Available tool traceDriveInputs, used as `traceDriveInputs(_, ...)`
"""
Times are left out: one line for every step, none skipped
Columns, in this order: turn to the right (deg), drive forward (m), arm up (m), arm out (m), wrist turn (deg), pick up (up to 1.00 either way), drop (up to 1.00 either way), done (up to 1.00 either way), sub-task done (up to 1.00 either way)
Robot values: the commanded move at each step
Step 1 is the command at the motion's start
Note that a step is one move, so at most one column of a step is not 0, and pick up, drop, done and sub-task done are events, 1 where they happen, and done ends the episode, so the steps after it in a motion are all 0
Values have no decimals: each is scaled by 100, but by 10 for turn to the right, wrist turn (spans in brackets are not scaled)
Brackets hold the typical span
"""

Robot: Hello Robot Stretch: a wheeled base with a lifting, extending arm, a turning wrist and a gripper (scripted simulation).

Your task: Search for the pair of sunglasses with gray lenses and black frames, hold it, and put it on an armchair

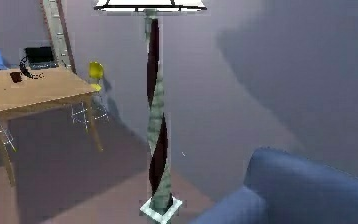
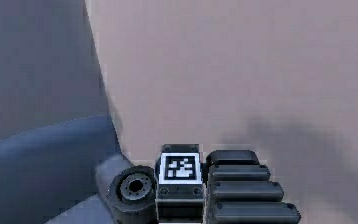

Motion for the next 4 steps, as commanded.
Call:
traceDriveInputs(0, 15, 0, 0, 0, 0, 0, 0, 0)
traceDriveInputs(450, 0, 0, 0, 0, 0, 0, 0, 0)
traceDriveInputs(450, 0, 0, 0, 0, 0, 0, 0, 0)
traceDriveInputs(210, 0, 0, 0, 0, 0, 0, 0, 0)
